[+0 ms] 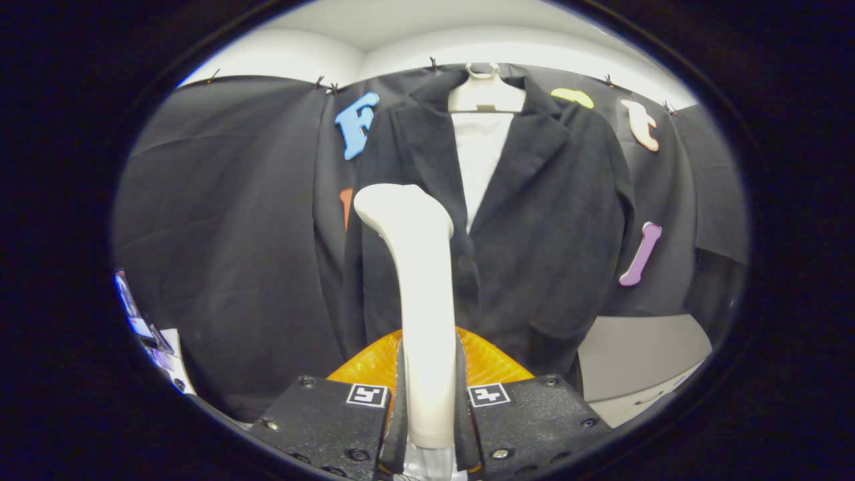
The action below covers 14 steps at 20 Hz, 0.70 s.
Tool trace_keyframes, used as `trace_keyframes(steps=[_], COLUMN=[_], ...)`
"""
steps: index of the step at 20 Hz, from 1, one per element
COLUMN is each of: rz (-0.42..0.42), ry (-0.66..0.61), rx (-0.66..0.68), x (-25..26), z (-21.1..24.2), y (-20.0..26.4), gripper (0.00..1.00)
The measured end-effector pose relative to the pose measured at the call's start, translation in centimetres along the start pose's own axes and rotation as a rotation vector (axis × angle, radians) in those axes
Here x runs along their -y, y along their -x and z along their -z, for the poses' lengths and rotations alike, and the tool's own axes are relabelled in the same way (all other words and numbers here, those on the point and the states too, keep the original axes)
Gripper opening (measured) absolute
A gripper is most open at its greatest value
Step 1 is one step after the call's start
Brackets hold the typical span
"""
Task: Iron the clothes twice with a garment steamer, once on the left side and once on the right side.
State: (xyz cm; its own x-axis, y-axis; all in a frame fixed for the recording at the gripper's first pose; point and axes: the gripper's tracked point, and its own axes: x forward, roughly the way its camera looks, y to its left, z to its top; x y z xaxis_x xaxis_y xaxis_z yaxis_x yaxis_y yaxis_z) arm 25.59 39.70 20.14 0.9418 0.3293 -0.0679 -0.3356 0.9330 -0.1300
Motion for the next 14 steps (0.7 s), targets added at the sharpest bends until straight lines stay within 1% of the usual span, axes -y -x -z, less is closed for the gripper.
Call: trace_keyframes(steps=[2,5,7,9,11,13,14], rz=[0.003,-0.016,-0.044,-0.03,-0.002,-0.017,-0.024], ry=[0.001,-0.004,-0.004,0.007,0.002,-0.015,-0.003], rx=[0.055,0.116,0.147,0.17,0.156,0.16,0.163], x=[-0.3,-1.3,-2.5,-2.6,-2.1,-2.5,-2.6], z=[-3.2,-6.5,-7.7,-9.1,-9.2,-9.8,-9.9], y=[-0.2,0.0,0.6,0.4,-0.4,-0.6,-0.8], gripper=[0.31,0.31,0.31,0.31,0.31,0.31,0.31])
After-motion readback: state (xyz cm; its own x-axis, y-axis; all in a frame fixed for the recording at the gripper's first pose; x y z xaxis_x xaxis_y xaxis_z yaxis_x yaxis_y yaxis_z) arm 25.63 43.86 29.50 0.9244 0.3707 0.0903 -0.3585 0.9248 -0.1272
